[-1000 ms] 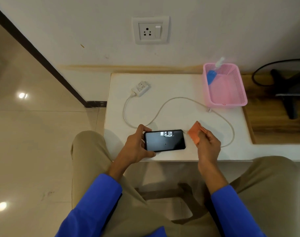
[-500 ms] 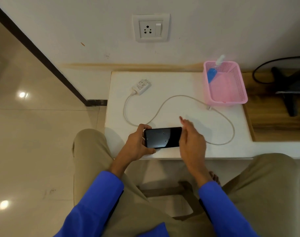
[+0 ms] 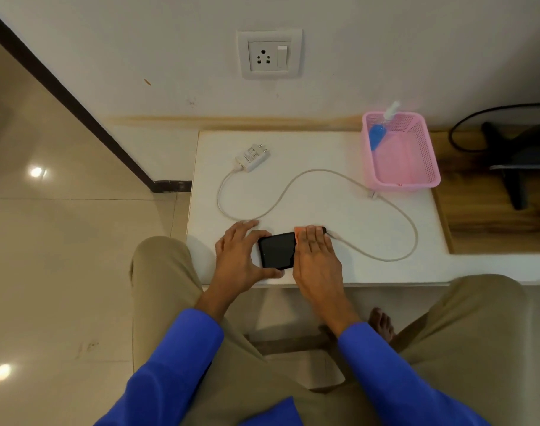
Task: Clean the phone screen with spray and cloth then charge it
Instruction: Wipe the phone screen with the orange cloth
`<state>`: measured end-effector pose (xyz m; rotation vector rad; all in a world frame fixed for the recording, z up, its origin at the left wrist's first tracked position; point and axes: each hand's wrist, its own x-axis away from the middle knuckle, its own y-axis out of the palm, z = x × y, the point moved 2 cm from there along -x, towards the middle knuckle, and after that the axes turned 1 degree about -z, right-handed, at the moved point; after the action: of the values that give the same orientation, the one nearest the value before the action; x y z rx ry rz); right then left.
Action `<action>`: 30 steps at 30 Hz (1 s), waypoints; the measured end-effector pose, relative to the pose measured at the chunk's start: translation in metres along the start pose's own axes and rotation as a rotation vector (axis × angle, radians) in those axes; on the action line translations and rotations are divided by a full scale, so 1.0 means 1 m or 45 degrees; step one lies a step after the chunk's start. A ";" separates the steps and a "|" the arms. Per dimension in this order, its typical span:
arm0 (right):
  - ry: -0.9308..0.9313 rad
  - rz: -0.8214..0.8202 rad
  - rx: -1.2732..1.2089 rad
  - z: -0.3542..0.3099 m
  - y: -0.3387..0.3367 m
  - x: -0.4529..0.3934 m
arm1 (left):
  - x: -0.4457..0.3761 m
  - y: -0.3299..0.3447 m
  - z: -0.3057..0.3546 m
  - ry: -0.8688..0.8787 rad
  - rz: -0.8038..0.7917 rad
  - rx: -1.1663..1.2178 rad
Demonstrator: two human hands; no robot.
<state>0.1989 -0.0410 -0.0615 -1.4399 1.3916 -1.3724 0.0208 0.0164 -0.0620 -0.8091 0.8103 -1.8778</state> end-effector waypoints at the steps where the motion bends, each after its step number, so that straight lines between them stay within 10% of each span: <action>1: -0.051 -0.017 0.024 0.001 0.000 0.000 | -0.001 0.001 0.000 0.031 -0.023 0.014; 9: -0.574 -0.007 0.165 0.014 -0.004 0.035 | -0.002 0.004 0.001 0.011 -0.100 0.112; 21: 0.009 0.130 -0.124 0.011 0.008 0.016 | -0.004 0.009 0.000 -0.017 -0.070 0.129; 30: -0.490 0.010 -0.266 -0.039 0.010 0.014 | -0.003 0.014 -0.007 0.038 -0.031 0.122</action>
<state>0.1569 -0.0494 -0.0603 -1.7242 1.3095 -0.9007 0.0223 0.0151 -0.0776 -0.7357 0.7258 -1.9394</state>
